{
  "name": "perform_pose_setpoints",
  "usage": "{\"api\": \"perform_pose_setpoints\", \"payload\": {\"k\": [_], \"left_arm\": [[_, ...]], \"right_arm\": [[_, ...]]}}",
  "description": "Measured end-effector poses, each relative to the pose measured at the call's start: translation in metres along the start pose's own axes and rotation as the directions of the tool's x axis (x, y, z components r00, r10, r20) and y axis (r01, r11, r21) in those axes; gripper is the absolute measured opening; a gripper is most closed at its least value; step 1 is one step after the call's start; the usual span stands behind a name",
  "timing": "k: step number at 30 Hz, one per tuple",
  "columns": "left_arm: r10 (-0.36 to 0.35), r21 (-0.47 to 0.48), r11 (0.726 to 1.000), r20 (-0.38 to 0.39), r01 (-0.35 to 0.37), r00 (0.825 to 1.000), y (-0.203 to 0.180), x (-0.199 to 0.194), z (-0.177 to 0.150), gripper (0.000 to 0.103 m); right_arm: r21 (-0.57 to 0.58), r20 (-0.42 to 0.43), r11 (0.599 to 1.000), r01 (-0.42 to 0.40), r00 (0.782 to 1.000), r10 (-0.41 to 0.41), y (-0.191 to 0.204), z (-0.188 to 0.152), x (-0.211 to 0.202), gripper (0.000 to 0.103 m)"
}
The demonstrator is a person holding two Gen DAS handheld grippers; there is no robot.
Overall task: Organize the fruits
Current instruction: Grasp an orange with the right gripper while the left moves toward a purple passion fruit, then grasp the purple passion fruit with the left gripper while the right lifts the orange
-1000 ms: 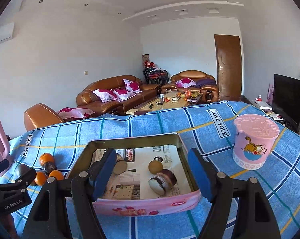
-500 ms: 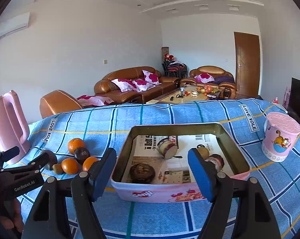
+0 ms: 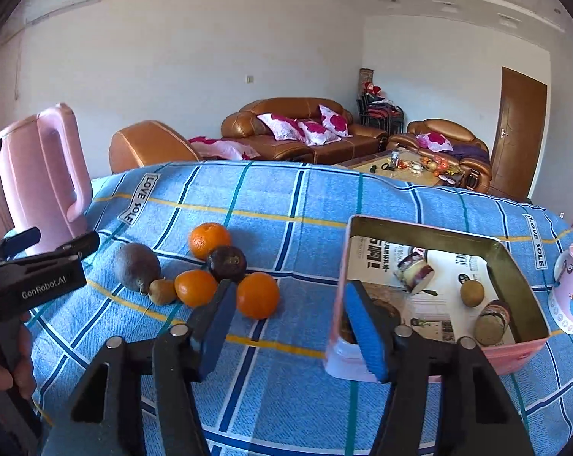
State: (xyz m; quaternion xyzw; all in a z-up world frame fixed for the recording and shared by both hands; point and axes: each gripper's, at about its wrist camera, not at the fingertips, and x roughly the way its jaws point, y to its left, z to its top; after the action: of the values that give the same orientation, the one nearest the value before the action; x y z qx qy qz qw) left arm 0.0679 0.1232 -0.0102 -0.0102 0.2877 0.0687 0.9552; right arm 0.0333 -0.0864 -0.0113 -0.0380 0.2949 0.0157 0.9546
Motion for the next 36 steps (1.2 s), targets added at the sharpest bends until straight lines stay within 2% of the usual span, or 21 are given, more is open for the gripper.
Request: {"api": "perform_pose_setpoints", "payload": {"k": [8,15,19,23,26,30,33,36], "left_arm": [[0.020,-0.020,1.000,-0.006,-0.020,1.000,0.011,0.005,0.002,0.103],[0.017,-0.005,1.000,-0.003,-0.017,1.000,0.009,0.007,0.005,0.103],[0.001,0.006,1.000,-0.009,-0.001,1.000,0.006,0.008,0.005,0.103],[-0.019,0.008,1.000,-0.016,0.020,1.000,0.005,0.009,0.004,0.103],[-0.044,0.016,0.999,-0.014,0.044,0.999,0.002,0.008,0.003,0.103],[-0.083,0.026,0.996,-0.021,0.084,0.996,-0.003,0.009,0.001,0.103],[-0.130,0.009,0.991,-0.057,0.130,0.990,-0.007,0.013,0.000,0.103],[-0.204,-0.048,0.979,-0.077,0.200,0.976,-0.009,0.016,0.001,0.102]], "right_arm": [[-0.070,-0.111,0.998,0.003,0.994,-0.011,0.022,0.011,0.038,0.046],[-0.116,-0.209,0.993,0.015,0.977,-0.039,0.033,0.014,0.067,0.043],[-0.115,-0.273,0.993,-0.026,0.962,-0.007,0.033,0.013,0.079,0.037],[-0.094,-0.268,0.994,-0.049,0.963,0.022,0.028,0.012,0.075,0.036],[-0.071,-0.229,0.995,-0.069,0.972,0.051,0.025,0.010,0.062,0.036],[-0.036,-0.036,0.996,-0.081,0.996,0.080,0.018,0.009,0.017,0.036],[-0.039,0.028,0.996,-0.076,0.997,0.077,0.016,0.005,-0.002,0.036],[-0.036,0.064,0.997,-0.070,0.995,0.072,0.014,0.001,-0.013,0.036]]}}
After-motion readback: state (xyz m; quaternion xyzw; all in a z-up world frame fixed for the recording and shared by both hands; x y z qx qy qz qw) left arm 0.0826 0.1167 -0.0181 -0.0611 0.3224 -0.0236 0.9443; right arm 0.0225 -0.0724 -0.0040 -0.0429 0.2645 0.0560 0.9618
